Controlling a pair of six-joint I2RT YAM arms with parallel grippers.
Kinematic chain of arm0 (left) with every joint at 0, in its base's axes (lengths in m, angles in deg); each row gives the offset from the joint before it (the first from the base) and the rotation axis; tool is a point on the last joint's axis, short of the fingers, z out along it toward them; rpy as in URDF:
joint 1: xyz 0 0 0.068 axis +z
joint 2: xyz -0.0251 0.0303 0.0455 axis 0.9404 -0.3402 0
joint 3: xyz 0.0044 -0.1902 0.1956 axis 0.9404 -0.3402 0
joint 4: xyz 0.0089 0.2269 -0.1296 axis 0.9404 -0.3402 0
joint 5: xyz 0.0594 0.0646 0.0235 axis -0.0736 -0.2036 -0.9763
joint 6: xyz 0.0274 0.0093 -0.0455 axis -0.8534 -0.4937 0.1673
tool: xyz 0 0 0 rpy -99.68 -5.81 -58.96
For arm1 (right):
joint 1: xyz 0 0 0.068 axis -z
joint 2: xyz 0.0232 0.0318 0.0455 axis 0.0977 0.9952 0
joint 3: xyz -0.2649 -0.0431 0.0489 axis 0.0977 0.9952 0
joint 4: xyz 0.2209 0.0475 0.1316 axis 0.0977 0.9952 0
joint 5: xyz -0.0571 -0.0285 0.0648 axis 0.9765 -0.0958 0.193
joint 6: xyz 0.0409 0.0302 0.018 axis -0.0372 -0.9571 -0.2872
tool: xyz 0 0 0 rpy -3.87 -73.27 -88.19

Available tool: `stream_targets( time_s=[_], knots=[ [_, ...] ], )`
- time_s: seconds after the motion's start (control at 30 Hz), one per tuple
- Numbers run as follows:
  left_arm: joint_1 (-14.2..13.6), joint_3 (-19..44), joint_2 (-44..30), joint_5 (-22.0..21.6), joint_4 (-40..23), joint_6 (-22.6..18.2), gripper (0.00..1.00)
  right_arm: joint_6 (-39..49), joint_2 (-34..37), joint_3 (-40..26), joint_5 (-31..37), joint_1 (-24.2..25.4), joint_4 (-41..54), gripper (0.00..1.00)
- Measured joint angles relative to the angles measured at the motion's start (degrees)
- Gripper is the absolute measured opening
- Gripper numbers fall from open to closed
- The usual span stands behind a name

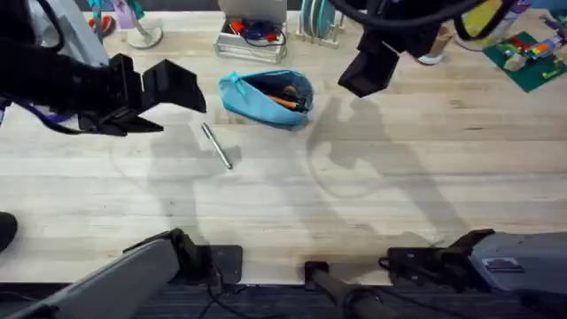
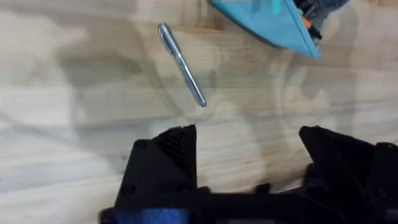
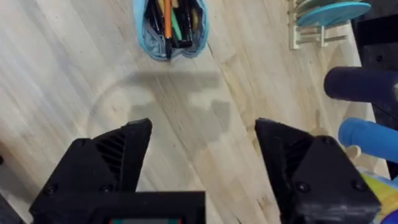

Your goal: Unzip the bag, pick up the pens from the table one at a time and place them inside, then zip the bag closed.

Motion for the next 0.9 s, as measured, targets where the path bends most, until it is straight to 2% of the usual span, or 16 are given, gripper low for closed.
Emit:
stream_targets(
  time_s=[0.13,0.23,0.37,0.47,0.57,0.73,0.8,0.9],
  knots=[
    [0.00,-0.06,-0.86,0.09,1.58,6.60,0.995,-1.44,-0.75,0.00,-0.75,0.00,0.03,0.998],
    [-0.02,-0.08,-1.54,0.06,2.60,10.00,0.996,-2.37,-2.19,0.00,-2.20,0.00,0.04,0.998],
    [-1.45,-0.13,-2.63,-3.50,5.72,14.31,0.996,-3.15,-5.30,0.00,-3.86,0.00,0.07,0.998],
    [-4.86,-0.19,-2.96,-9.01,7.41,19.60,0.996,-4.04,-7.71,0.04,-4.72,0.00,-0.02,0.998],
    [-9.82,-0.21,-2.95,-14.67,9.17,25.08,0.996,-4.63,-10.41,1.84,-5.11,0.00,-0.65,0.996],
    [-18.35,-0.41,-2.95,-23.11,12.10,35.15,0.996,-5.29,-14.19,9.34,-5.50,0.00,-3.06,0.998],
    [-20.31,-1.02,-2.93,-25.59,12.23,39.72,0.996,-5.71,-15.09,12.36,-5.63,0.00,-3.37,0.997],
    [-21.54,-2.63,-2.93,-28.27,12.63,45.76,0.996,-6.62,-16.12,16.05,-5.69,0.00,-4.16,0.997]
  ],
)
